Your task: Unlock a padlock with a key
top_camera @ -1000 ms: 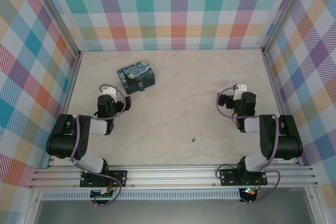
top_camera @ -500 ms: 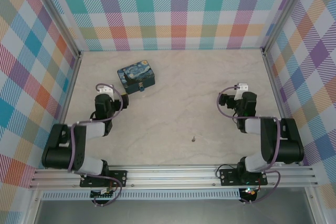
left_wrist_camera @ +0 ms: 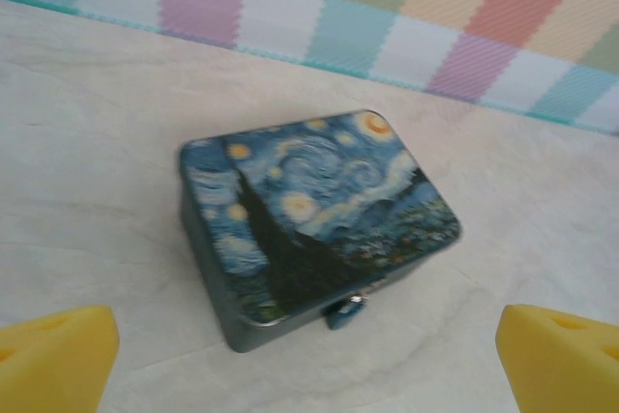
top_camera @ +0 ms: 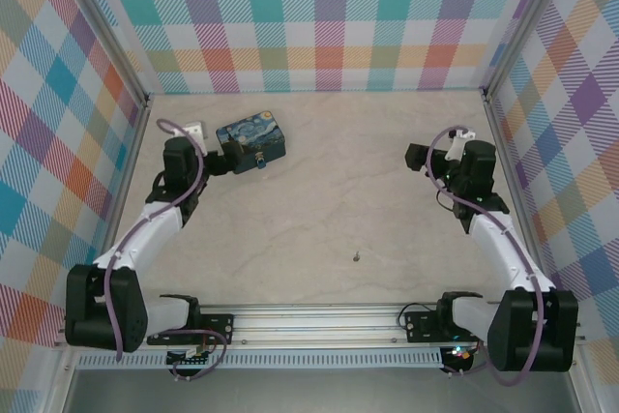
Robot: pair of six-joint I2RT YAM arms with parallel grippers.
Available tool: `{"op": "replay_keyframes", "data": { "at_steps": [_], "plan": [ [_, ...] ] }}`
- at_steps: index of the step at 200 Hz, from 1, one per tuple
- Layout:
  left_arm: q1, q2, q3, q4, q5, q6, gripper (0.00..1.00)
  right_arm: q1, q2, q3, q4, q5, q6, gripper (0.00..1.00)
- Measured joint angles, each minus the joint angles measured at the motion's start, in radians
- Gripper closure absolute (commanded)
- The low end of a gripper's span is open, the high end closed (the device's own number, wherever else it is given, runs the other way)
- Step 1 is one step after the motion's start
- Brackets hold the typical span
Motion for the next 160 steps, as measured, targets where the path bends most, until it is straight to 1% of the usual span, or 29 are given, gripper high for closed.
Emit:
{"op": "replay_keyframes", "data": {
  "at_steps": [27, 63, 101, 160],
  "plan": [
    [-0.077, 0.126, 0.135, -0.109, 0.015, 0.016, 0.0, 0.033, -0.021, 0.027, -0.129, -0.062, 0.053, 0.0],
    [-0.145, 0.352, 0.348, -0.245, 0.011, 0.052, 0.0, 0.057, -0.022, 0.027, -0.23, -0.084, 0.082, 0.0],
    [-0.193, 0.562, 0.557, -0.364, -0.02, 0.082, 0.0, 0.058, -0.022, 0.027, -0.247, -0.087, 0.098, 0.0],
    [-0.216, 0.758, 0.79, -0.474, -0.047, 0.116, 0.0, 0.059, -0.022, 0.026, -0.247, -0.087, 0.098, 0.0]
  ]
}}
